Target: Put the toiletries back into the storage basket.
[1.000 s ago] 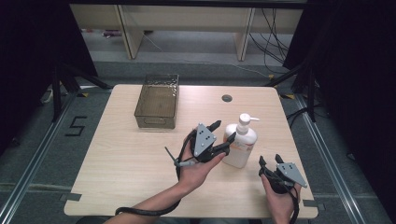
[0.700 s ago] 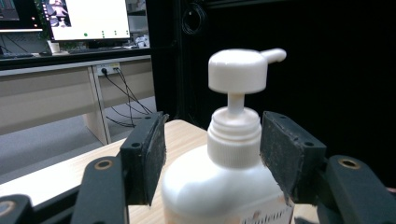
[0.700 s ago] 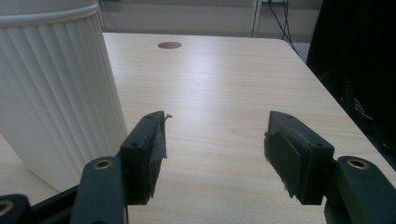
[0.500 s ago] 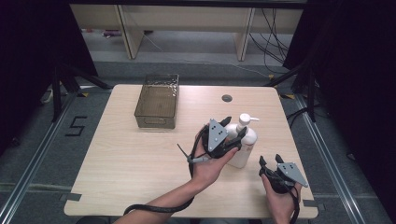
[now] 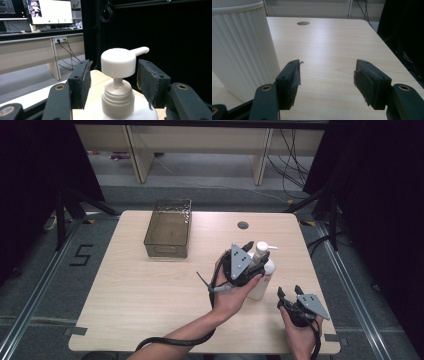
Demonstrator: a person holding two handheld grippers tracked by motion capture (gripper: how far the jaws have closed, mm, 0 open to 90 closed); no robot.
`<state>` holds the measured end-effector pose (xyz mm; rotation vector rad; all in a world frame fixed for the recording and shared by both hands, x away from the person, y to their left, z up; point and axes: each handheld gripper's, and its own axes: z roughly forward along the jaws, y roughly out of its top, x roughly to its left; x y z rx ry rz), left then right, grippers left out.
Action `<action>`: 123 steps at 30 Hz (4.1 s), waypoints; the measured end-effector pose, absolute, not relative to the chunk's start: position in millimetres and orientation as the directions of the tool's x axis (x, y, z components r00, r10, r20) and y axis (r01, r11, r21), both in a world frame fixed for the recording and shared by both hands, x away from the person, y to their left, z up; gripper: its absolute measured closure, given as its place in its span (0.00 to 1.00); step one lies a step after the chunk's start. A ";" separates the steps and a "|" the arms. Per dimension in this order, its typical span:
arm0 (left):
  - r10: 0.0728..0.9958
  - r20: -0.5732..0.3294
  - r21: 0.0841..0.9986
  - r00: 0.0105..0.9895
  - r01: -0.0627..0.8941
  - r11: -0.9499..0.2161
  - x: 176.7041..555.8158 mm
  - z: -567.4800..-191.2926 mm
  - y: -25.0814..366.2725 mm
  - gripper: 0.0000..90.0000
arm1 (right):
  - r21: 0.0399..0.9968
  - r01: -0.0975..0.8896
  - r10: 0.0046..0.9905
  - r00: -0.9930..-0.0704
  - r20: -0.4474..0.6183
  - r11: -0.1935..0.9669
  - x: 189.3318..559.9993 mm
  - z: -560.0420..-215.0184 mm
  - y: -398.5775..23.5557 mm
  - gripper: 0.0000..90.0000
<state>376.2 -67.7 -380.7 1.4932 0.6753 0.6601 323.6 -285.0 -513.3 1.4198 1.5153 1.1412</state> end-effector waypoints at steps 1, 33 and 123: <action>0.753 0.000 1.000 0.658 0.021 -0.019 376.5 -380.5 -68.6 0.49 | 0.945 0.326 0.994 -0.098 0.056 -0.022 323.4 -513.0 -284.4 0.43; 0.758 -0.011 0.998 0.653 0.059 -0.036 383.3 -380.0 -78.5 0.65 | 0.950 0.313 0.992 -0.114 0.045 -0.007 326.1 -513.4 -287.2 0.41; 0.830 0.013 1.000 0.558 0.014 -0.025 410.5 -324.7 43.6 0.66 | 0.944 0.328 0.992 -0.127 0.023 0.021 326.3 -513.2 -286.1 0.40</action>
